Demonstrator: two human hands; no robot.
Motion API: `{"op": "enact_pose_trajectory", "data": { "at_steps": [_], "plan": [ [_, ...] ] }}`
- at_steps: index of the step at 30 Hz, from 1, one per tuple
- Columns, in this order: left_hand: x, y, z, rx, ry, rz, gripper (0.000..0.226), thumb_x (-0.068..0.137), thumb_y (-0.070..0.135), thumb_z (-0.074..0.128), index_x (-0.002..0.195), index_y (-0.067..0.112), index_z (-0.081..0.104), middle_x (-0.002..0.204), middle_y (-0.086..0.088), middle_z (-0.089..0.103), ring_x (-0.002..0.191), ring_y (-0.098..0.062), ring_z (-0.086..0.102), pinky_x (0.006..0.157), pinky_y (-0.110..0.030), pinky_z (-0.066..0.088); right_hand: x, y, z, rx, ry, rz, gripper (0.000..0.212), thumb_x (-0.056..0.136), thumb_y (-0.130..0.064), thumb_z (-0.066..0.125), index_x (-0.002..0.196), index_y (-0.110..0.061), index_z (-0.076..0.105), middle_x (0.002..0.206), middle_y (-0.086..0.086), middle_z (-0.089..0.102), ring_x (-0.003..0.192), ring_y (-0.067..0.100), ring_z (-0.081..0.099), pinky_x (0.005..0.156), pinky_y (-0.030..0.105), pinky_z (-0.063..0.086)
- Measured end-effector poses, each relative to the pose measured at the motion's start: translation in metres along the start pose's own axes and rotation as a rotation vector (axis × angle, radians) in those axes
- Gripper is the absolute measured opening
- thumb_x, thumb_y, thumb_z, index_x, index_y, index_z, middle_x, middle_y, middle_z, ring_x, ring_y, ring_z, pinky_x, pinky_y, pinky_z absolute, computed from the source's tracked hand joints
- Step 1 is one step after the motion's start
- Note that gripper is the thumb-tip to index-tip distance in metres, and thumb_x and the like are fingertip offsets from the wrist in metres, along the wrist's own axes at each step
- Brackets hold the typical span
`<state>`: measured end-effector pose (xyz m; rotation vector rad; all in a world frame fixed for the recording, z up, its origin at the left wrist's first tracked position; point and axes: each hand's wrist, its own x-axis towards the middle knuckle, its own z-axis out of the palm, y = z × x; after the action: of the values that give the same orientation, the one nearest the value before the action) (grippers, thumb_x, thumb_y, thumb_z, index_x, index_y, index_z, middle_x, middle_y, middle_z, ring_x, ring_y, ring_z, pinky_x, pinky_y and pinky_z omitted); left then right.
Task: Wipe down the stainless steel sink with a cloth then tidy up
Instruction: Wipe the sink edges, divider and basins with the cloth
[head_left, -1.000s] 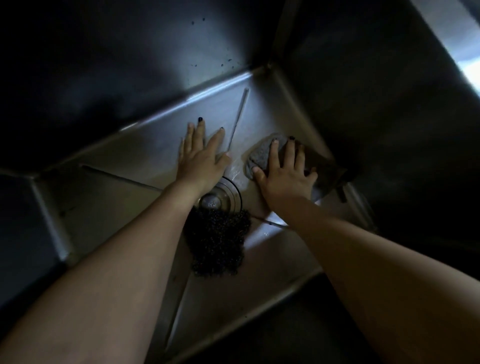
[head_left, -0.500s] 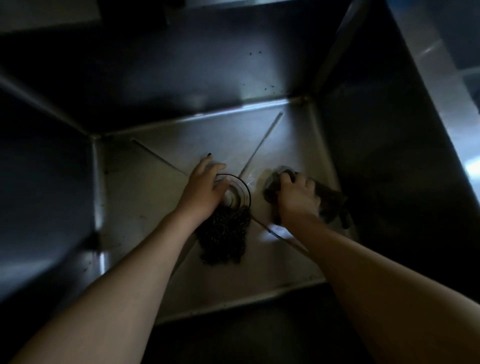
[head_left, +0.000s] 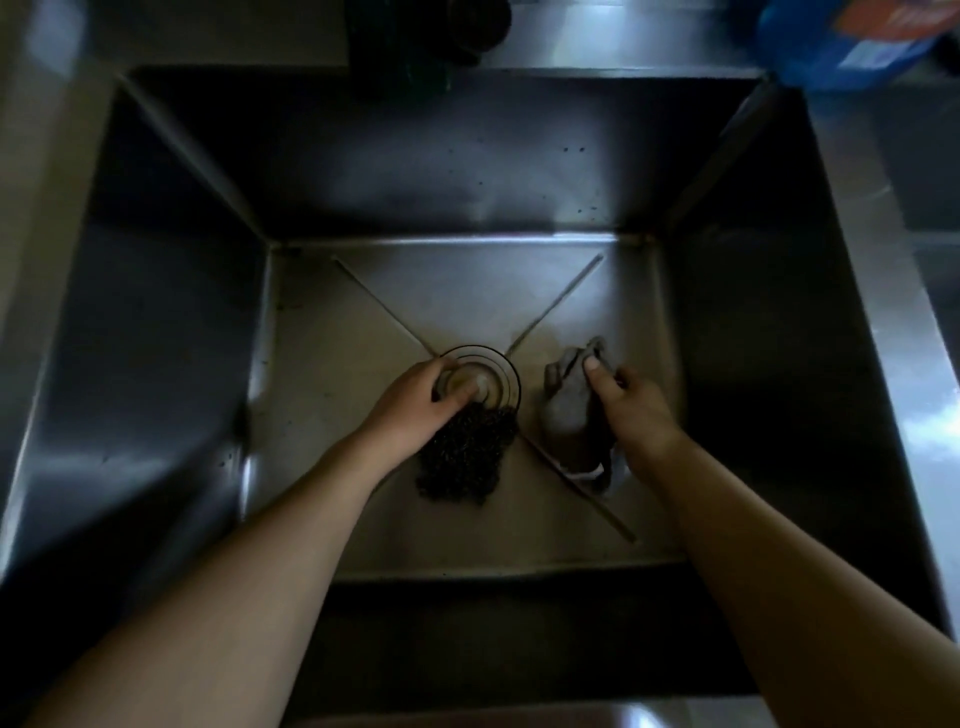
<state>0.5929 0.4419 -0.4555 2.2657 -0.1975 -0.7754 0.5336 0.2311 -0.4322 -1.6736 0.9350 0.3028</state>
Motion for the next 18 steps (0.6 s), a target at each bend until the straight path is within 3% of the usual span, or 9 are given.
{"op": "enact_pose_trajectory", "data": {
  "at_steps": [6, 14, 18],
  "plan": [
    [-0.004, -0.005, 0.003, 0.031, -0.042, -0.025, 0.051, 0.086, 0.038, 0.061, 0.13, 0.017, 0.048, 0.13, -0.004, 0.053, 0.117, -0.02, 0.05, 0.09, -0.026, 0.038, -0.011, -0.012, 0.015, 0.069, -0.084, 0.033, 0.034, 0.085, -0.047, 0.059, 0.088, -0.014, 0.062, 0.094, 0.013, 0.068, 0.091, 0.029, 0.065, 0.09, 0.045, 0.05],
    [-0.001, -0.025, 0.008, 0.479, -0.104, -0.085, 0.065, 0.075, 0.044, 0.07, 0.132, 0.025, 0.045, 0.132, -0.007, 0.044, 0.124, -0.029, 0.037, 0.097, -0.039, 0.033, -0.015, -0.013, 0.019, -0.075, -0.079, 0.088, 0.03, 0.09, -0.044, 0.054, 0.081, -0.016, 0.059, 0.09, 0.012, 0.064, 0.091, 0.031, 0.061, 0.089, 0.042, 0.049],
    [0.003, -0.029, 0.008, 0.424, -0.081, -0.159, 0.05, 0.075, 0.046, 0.07, 0.119, 0.026, 0.056, 0.128, -0.005, 0.047, 0.121, -0.029, 0.037, 0.095, -0.037, 0.032, -0.013, -0.018, 0.018, -0.091, -0.075, 0.125, 0.03, 0.091, -0.043, 0.053, 0.077, -0.017, 0.058, 0.082, 0.008, 0.062, 0.091, 0.031, 0.06, 0.089, 0.039, 0.048]
  ]
}}
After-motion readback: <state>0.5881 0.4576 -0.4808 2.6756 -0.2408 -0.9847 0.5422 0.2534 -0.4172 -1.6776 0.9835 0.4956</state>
